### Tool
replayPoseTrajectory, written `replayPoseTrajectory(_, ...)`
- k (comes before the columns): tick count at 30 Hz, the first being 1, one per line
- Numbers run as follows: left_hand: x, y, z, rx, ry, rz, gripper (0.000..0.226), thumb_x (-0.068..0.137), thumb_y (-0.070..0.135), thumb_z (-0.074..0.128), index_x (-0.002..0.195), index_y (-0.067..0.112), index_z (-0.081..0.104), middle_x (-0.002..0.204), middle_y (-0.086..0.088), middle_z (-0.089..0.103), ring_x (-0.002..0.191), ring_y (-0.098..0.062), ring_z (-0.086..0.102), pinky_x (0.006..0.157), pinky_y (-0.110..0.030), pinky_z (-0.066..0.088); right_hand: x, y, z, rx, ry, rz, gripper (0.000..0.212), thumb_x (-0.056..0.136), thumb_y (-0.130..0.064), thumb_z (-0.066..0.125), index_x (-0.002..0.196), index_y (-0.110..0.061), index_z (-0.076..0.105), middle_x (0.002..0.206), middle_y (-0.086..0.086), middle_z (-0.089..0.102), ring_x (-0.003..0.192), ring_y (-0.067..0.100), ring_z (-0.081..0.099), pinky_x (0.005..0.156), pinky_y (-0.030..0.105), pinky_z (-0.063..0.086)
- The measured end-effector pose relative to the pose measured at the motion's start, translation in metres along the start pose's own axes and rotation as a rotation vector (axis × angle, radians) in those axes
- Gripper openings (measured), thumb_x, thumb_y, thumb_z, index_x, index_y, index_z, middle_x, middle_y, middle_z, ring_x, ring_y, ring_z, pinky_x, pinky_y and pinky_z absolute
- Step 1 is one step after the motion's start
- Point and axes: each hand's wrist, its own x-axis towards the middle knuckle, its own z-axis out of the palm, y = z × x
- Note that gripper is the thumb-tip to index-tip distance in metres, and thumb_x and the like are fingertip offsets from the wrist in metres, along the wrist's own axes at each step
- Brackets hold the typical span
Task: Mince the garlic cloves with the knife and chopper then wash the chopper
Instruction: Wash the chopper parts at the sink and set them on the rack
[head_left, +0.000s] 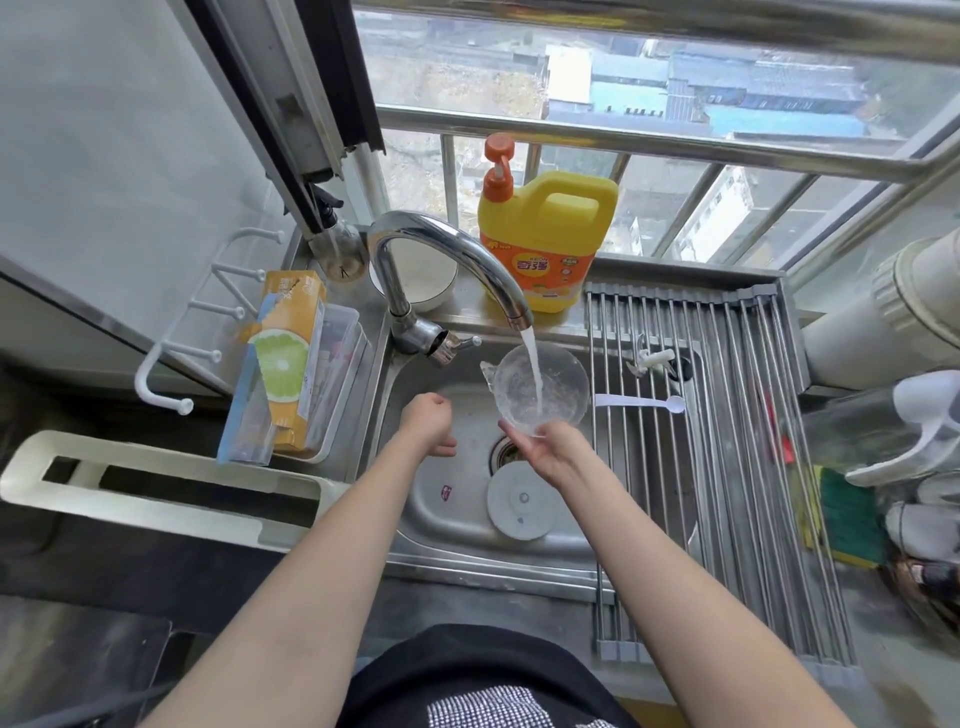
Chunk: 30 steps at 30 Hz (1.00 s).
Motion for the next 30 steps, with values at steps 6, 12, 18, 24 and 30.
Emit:
replayPoseTrajectory(6,-0.002,0.003,-0.001,-0.071,-0.050,-0.019,0.037,0.101,0.018,0.035,0.135,0.006,0.045,0.140,-0.021,0.043,0.064,-0.034,0.064,0.037,-0.028,0.052,-0.020,0.003,0.015,0.015,-0.041,-0.060,0.060,0.088,0.024,0.019,0.137,-0.011,0.018,0.151,0.025,0.015,0.127,0.053,0.037,0.086,0.064,0.047)
replayPoseTrajectory(12,-0.021,0.019,0.006,-0.282,-0.249,-0.082,0.043,0.100,0.047,0.038,0.115,0.010,0.054,0.109,-0.017,0.061,0.076,-0.030,0.068,0.060,-0.034,0.058,-0.029,-0.006,0.016,-0.129,-0.041,-0.152,0.085,0.087,0.024,0.021,0.147,-0.036,0.010,0.154,0.017,0.014,0.127,0.047,0.040,0.082,0.051,0.052)
replayPoseTrajectory(18,-0.029,0.016,0.029,-0.051,-0.247,0.034,0.043,0.091,-0.010,0.032,0.129,0.008,0.042,0.120,-0.023,0.057,0.063,-0.031,0.068,0.052,-0.038,0.059,-0.042,-0.012,0.006,-0.503,-0.042,-0.074,0.037,0.093,-0.001,0.032,0.123,-0.023,0.027,0.129,0.021,0.045,0.085,0.042,0.068,0.060,0.050,0.059)
replayPoseTrajectory(24,-0.035,0.025,0.020,0.210,-0.290,0.121,0.053,0.092,-0.003,0.019,0.136,0.025,0.026,0.102,-0.016,0.047,0.053,-0.025,0.059,0.046,-0.034,0.054,-0.031,-0.025,-0.008,-1.156,0.110,-0.429,0.034,0.097,-0.033,0.045,0.125,-0.015,0.042,0.101,0.017,0.058,0.042,0.025,0.063,0.035,0.025,0.047)
replayPoseTrajectory(30,-0.024,0.028,0.011,0.242,-0.081,0.232,0.052,0.082,-0.003,0.050,0.129,0.019,0.052,0.105,-0.010,0.060,0.084,-0.024,0.061,0.069,-0.033,0.055,-0.028,0.001,-0.008,-0.872,0.143,-0.471,0.018,0.104,-0.021,0.025,0.107,-0.010,0.040,0.093,0.020,0.059,0.040,0.020,0.057,0.034,0.022,0.042)
